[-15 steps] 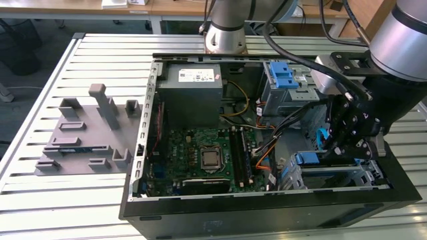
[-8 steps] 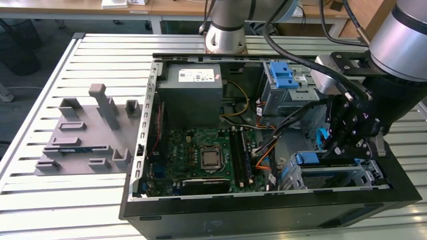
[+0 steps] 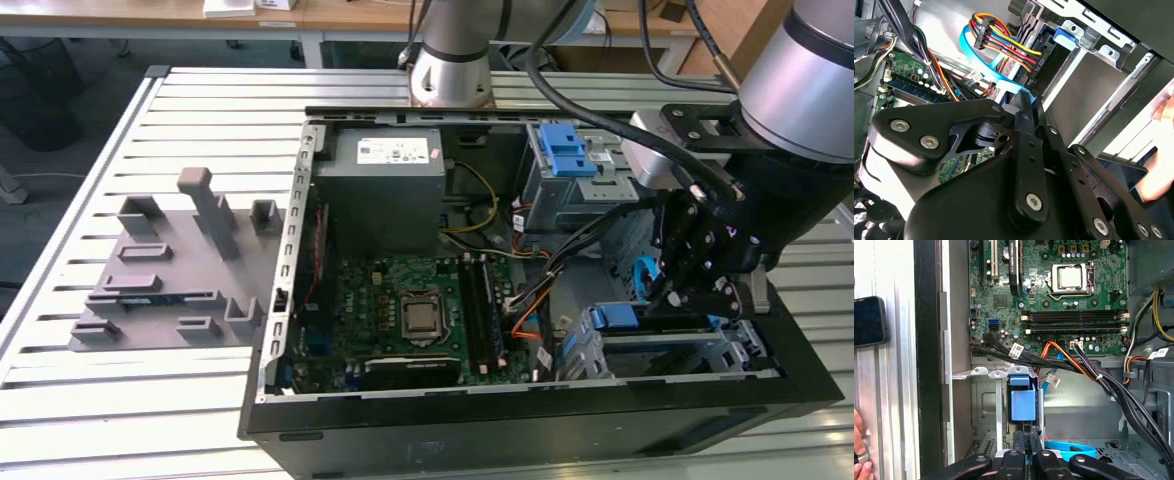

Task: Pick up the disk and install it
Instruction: 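Insert the second disk wire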

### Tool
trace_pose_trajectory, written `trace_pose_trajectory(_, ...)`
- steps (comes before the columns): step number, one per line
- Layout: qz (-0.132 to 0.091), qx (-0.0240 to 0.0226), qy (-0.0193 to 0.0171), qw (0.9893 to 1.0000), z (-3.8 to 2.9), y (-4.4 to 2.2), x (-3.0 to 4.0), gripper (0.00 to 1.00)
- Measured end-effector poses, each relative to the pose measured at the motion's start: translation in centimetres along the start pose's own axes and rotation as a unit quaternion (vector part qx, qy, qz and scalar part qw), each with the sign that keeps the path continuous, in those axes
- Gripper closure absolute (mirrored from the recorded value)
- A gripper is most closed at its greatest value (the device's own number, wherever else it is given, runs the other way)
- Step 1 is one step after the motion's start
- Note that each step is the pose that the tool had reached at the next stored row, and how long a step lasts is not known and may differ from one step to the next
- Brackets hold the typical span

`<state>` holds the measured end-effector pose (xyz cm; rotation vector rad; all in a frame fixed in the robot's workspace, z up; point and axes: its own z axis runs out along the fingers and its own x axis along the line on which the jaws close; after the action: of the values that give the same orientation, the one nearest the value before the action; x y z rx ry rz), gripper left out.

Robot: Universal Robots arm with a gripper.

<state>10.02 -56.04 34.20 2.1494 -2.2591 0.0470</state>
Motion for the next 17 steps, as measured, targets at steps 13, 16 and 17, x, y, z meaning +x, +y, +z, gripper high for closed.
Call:
trace_pose_trajectory(13, 0.0, 0.0, -0.0001, 1.0, 0.0, 0.0, 0.0, 0.83)
trace_pose_trajectory(16, 0.0, 0.0, -0.0001, 1.0, 0.0, 0.0, 0.0, 0.77)
trace_pose_trajectory(17, 0.0, 0.0, -0.0001, 1.0, 0.0, 0.0, 0.0, 0.77)
